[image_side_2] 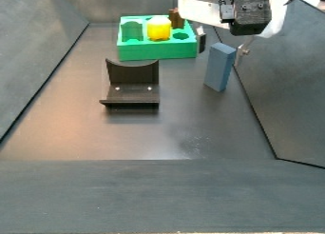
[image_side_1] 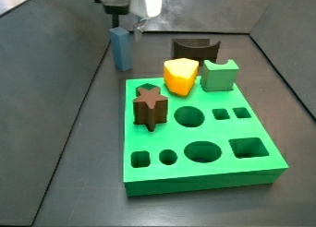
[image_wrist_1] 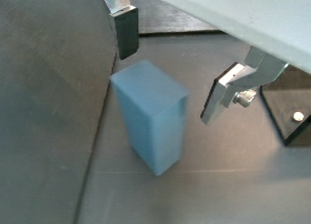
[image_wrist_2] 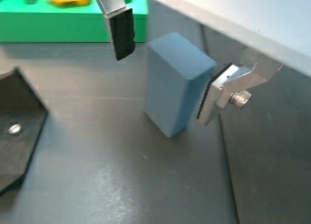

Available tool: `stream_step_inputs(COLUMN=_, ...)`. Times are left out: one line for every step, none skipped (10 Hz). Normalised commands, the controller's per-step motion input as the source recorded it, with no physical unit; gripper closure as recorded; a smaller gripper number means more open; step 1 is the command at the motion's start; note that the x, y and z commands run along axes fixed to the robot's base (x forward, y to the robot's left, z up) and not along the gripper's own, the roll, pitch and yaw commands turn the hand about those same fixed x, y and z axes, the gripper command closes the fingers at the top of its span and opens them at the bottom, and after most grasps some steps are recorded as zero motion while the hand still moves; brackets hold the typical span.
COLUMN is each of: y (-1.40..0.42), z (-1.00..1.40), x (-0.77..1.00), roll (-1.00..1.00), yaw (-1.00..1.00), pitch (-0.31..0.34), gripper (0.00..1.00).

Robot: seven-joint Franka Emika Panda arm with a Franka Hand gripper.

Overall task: Pick up the rectangle object. Move up. Move to above the board. Insert the rectangle object.
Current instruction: Pick up the rectangle object.

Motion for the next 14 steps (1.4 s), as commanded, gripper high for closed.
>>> stream_step_inputs(y=0.0, z=-0.2, x=-0.22, roll=0.02, yaw=-0.51, pitch=0.0, gripper=0.0)
stream_step_inputs(y=-0.07, z=-0.22, x=-0.17, roll=0.05, yaw=-0.49, pitch=0.0, gripper=0.0)
stream_step_inputs(y=-0.14, z=-0.16, x=0.0, roll=0.0, yaw=-0.42, pitch=0.0, gripper=0.0)
stream_step_inputs(y=-0.18, z=-0.25, x=-0.02, roll=0.0, yaw=-0.35, pitch=0.0, gripper=0.0)
stream_step_inputs(y=-0.19, z=-0.35, x=0.0, roll=0.01, yaw=-0.29, pitch=0.0, gripper=0.0)
stream_step_inputs(y=0.0, z=0.0, x=0.02, roll=-0.01, yaw=-0.05, pitch=-0.006, gripper=0.0)
stream_step_inputs(y=0.0, z=0.0, x=0.0, roll=0.0, yaw=0.0, pitch=0.0, gripper=0.0)
stream_step_inputs(y=0.0, z=0.0, x=0.0, roll=0.0, yaw=0.0, pitch=0.0, gripper=1.0)
stream_step_inputs(y=0.0, z=0.0, x=0.0, roll=0.0, yaw=0.0, pitch=0.0, gripper=1.0)
stream_step_inputs(y=0.0, z=0.0, x=0.0, roll=0.0, yaw=0.0, pitch=0.0, gripper=1.0)
stream_step_inputs(y=0.0, z=0.0, x=0.0, roll=0.0, yaw=0.0, pitch=0.0, gripper=1.0)
stream_step_inputs(y=0.0, z=0.0, x=0.0, roll=0.0, yaw=0.0, pitch=0.0, gripper=1.0)
stream_step_inputs(y=0.0, z=0.0, x=0.0, roll=0.0, yaw=0.0, pitch=0.0, gripper=1.0)
stream_step_inputs(y=0.0, z=0.0, x=0.0, roll=0.0, yaw=0.0, pitch=0.0, gripper=1.0)
